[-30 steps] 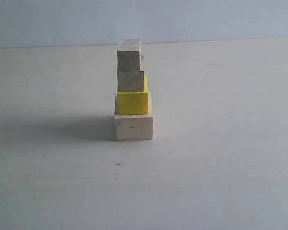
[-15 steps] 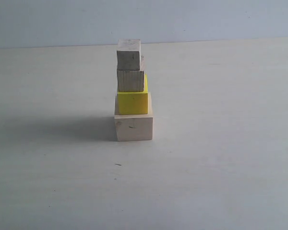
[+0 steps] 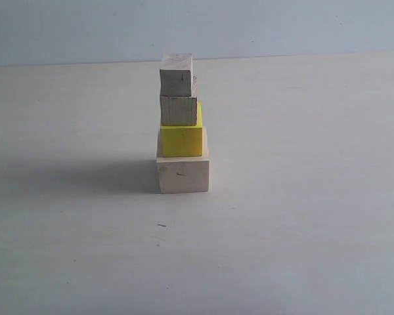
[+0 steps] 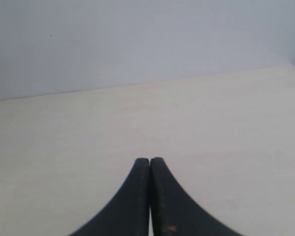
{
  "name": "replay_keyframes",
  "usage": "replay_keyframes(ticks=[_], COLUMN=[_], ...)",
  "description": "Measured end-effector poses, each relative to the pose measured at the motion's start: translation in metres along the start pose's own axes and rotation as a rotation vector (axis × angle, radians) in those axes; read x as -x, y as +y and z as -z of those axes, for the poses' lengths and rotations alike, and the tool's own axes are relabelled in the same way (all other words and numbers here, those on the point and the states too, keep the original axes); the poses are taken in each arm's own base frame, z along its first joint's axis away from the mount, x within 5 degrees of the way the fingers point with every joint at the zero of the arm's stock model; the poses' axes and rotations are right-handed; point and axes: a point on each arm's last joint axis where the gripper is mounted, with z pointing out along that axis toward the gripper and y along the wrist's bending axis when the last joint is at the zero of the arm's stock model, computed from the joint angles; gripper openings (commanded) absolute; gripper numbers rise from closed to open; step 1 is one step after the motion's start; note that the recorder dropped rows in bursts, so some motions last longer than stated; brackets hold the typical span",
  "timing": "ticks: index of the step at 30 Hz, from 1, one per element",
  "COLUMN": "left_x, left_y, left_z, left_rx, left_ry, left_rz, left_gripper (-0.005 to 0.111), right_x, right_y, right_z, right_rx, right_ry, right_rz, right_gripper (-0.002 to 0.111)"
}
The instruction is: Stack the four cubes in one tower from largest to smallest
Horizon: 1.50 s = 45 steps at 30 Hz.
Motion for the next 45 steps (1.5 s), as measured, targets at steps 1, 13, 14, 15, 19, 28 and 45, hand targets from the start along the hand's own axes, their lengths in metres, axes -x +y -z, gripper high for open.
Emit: replay_keyframes(ticks=[1,13,14,15,19,28,45], left_x=[0.0,0.0,0.0,0.0,0.0,0.0,-0.0001], left_y=[0.0,0.0,0.0,0.0,0.0,0.0,0.0001], left_z=[0.0,0.0,0.0,0.0,0.0,0.0,0.0], left_rx=[0.0,0.0,0.0,0.0,0.0,0.0,0.001], left_ry=[0.0,0.0,0.0,0.0,0.0,0.0,0.002], left_rz=[0.0,0.0,0.0,0.0,0.0,0.0,-0.002], left_gripper=[0.0,0.0,0.0,0.0,0.0,0.0,0.0], right_x=[-0.0016,-0.0062,-0.0065,-0.0065,-0.0065,-0.0066,-0.0066], right_y=[-0.0003,-0.0009,-0.0009,-0.0008,-0.0008,-0.0008,-0.0007], right_z=[0.0005,0.0027,0.0027,0.0027,0.0027,0.0028,0.0028], right_rx=[-0.003,-0.008,-0.008,-0.007,-0.007,-0.007,-0.007], right_ry=[0.015,0.052,0.055,0.055,0.055,0.057,0.057], right_rz=[0.011,0.02,0.018,0.018,0.018,0.015,0.012], right_gripper=[0.0,0.0,0.0,0.0,0.0,0.0,0.0])
